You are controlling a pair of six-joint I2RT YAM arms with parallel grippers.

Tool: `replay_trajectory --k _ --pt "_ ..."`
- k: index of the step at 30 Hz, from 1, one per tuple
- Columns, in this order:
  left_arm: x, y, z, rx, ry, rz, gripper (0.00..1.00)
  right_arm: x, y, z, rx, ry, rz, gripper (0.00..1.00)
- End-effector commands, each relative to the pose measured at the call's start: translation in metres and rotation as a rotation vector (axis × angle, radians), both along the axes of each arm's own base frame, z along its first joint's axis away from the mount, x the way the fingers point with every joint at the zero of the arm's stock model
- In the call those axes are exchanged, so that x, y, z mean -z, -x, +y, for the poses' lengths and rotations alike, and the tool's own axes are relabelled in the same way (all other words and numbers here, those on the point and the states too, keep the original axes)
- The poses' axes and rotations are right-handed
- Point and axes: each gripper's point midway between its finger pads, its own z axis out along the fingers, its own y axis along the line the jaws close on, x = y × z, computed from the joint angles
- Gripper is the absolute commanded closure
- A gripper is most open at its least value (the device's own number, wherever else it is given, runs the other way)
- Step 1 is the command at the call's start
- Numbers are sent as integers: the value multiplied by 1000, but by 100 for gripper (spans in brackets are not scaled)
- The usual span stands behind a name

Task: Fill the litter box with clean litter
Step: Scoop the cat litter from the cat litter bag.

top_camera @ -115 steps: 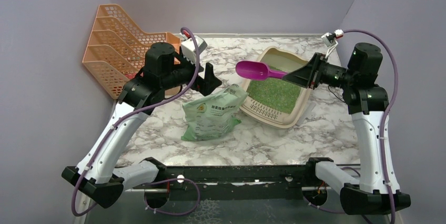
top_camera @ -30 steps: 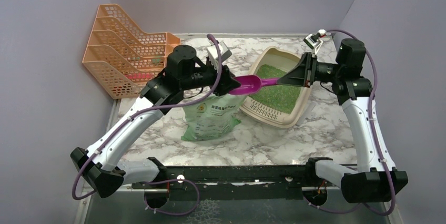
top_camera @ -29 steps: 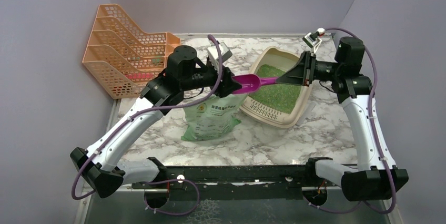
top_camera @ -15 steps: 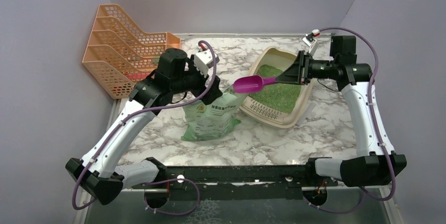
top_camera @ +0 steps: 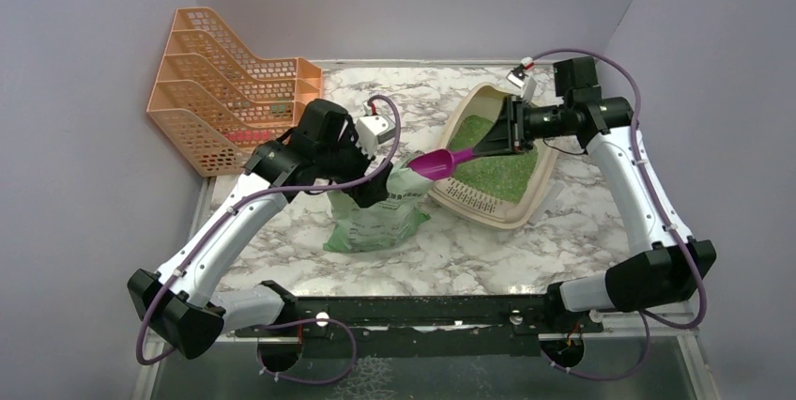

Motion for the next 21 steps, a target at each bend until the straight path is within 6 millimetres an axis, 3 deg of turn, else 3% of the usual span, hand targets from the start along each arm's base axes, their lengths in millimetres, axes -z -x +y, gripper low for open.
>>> replay_trajectory --k 1,6,11,15,17,21 --pt "11 7 8 4 -34 29 17 -1 5 23 -65 47 -11 99" --pt "10 18 11 27 -21 22 28 16 18 50 -146 140 33 99" --pt "10 35 9 68 20 58 53 39 45 78 -239 254 71 99" --pt "17 49 6 89 42 131 60 57 59 90 -269 347 100 99" --pt "18 53 5 92 51 152 65 65 59 92 -251 400 103 99" --pt "14 55 4 94 64 149 66 77 38 84 -125 526 81 99"
